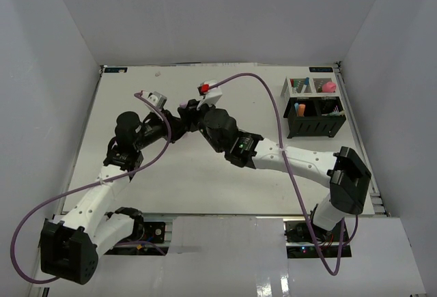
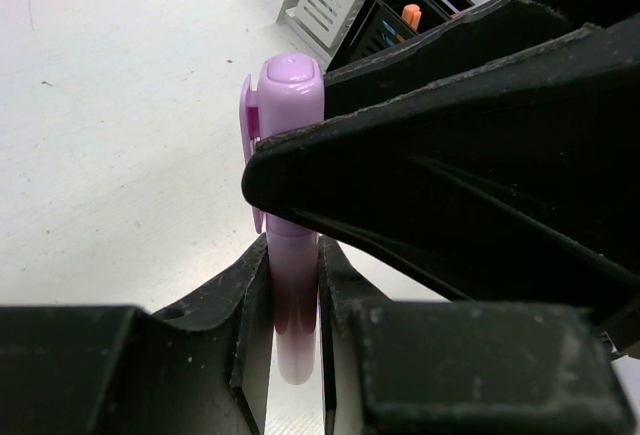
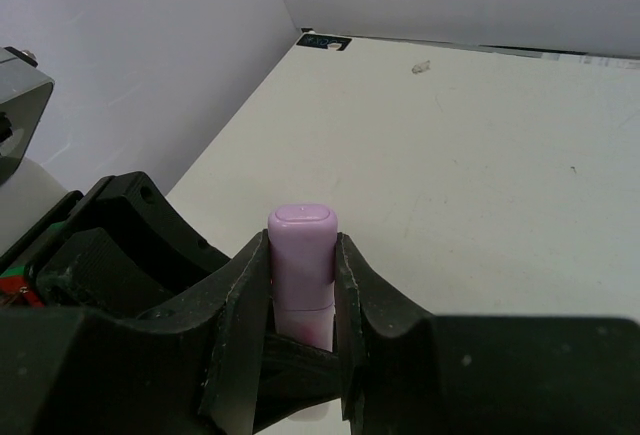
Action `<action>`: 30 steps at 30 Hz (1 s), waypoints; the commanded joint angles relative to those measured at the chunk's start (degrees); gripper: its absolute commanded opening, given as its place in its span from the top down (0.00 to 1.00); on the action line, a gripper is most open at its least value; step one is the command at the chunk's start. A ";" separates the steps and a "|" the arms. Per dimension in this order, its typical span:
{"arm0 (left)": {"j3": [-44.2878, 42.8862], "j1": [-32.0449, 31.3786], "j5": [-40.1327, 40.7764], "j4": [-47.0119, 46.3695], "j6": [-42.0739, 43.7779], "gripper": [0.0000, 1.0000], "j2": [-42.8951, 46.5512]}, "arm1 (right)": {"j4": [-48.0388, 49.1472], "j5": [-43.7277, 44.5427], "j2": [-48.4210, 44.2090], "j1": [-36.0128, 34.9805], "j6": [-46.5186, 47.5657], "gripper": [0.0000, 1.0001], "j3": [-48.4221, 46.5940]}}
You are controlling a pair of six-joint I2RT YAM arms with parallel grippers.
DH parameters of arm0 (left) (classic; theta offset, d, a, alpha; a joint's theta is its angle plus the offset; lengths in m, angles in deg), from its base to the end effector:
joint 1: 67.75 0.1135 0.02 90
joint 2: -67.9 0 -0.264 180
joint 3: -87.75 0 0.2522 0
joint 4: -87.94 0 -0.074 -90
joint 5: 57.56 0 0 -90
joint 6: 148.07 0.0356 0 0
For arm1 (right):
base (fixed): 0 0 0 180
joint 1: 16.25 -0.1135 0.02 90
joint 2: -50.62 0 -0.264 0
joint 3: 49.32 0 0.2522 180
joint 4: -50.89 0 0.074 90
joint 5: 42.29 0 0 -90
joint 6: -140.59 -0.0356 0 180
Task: Sort the stationery into containers
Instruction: Close the pen cap on the pen.
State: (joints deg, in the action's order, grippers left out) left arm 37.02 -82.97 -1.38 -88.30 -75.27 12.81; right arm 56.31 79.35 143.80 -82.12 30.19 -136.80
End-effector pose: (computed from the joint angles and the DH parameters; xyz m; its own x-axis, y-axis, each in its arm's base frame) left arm 0.2099 -0.0776 0.2962 -0.3519 -0.1589 -0.9225 0.6759 0.6386 -0.3678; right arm 0.1764 0.3482 0.3515 -0.1980 0.2840 -0.9382 -0.5265 0.7765 0.3462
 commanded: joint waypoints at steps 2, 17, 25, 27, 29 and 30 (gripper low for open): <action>-8.03 0.63 4.99 -12.50 2.07 0.93 0.16 | -17.60 -9.75 0.86 -4.45 -1.13 0.92 2.78; -14.53 0.63 5.26 -15.14 0.84 1.00 -2.56 | -24.89 -13.79 1.65 -4.45 -2.62 0.92 7.62; -16.90 0.63 6.40 -14.70 2.07 1.00 -2.83 | -28.23 -16.34 1.65 -4.53 -4.21 0.92 9.99; -17.43 0.63 7.01 -14.44 2.68 1.00 -3.00 | -29.11 -17.31 1.65 -4.53 -4.47 0.92 10.17; -17.96 0.63 7.54 -14.35 3.21 1.00 -3.01 | -29.64 -18.27 1.56 -4.53 -4.56 0.92 10.26; -18.05 0.63 7.72 -14.43 3.30 1.00 -3.01 | -30.07 -18.45 1.56 -4.53 -4.64 0.92 10.43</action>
State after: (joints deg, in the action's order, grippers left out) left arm 29.94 -84.28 -4.88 -78.29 -73.04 7.39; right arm 54.65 78.50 141.33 -81.13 28.18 -132.93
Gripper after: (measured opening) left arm 0.291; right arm 0.333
